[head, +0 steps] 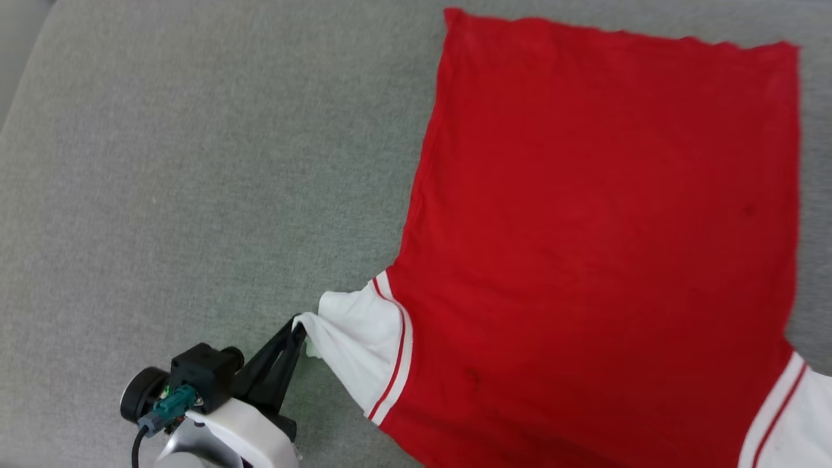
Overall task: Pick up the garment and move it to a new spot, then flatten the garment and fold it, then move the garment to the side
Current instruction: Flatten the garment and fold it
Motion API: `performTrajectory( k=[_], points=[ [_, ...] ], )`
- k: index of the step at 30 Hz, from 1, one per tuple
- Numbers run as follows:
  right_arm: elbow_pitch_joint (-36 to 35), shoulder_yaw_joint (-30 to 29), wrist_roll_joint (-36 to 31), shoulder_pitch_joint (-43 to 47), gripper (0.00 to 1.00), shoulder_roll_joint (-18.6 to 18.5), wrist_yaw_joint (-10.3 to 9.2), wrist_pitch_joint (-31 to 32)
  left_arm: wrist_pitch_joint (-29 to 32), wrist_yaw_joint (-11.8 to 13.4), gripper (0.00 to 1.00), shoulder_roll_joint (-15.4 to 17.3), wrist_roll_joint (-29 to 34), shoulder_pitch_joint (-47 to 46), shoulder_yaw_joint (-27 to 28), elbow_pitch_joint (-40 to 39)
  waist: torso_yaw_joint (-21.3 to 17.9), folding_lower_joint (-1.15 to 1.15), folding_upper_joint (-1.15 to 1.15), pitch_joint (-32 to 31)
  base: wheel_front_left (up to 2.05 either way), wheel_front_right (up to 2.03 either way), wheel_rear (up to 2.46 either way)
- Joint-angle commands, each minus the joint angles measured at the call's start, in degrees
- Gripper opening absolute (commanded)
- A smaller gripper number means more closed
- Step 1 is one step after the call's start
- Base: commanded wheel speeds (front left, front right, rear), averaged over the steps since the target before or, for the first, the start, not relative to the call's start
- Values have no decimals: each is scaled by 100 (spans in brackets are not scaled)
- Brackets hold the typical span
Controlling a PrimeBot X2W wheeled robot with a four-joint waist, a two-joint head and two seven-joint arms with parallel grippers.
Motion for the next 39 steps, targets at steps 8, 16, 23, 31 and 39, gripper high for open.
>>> performTrajectory(
  k=[8, 16, 23, 31, 39],
  points=[
    [774, -79, -796, -1046, 100, 607, -2, 1266, -14, 24, 0, -196, 344, -232, 298, -306, 536, -2, 0, 1130, 0, 0, 0],
    [1248, -290, -1293, -845, 100, 1051, -1, 1292, 5, -42, 0, -358, 575, -349, 300, -388, 668, -2, 0, 1515, 0, 0, 0],
    [1464, -401, -1379, -435, 0, 1273, -1, 1160, 5, -12, 0, -434, 617, -331, 276, -307, 652, -2, 0, 1393, 0, 0, 0],
    [1210, -297, -1208, -595, 0, 1153, -2, 633, -1, 88, 0, -442, 583, -84, 348, -273, 444, -2, 0, 621, 0, 0, 0],
    [430, 524, -363, 232, 0, 450, -2, 328, 8, 304, 0, -307, 479, 289, 398, -368, 88, -2, 0, -329, 0, 0, 0]
  ],
)
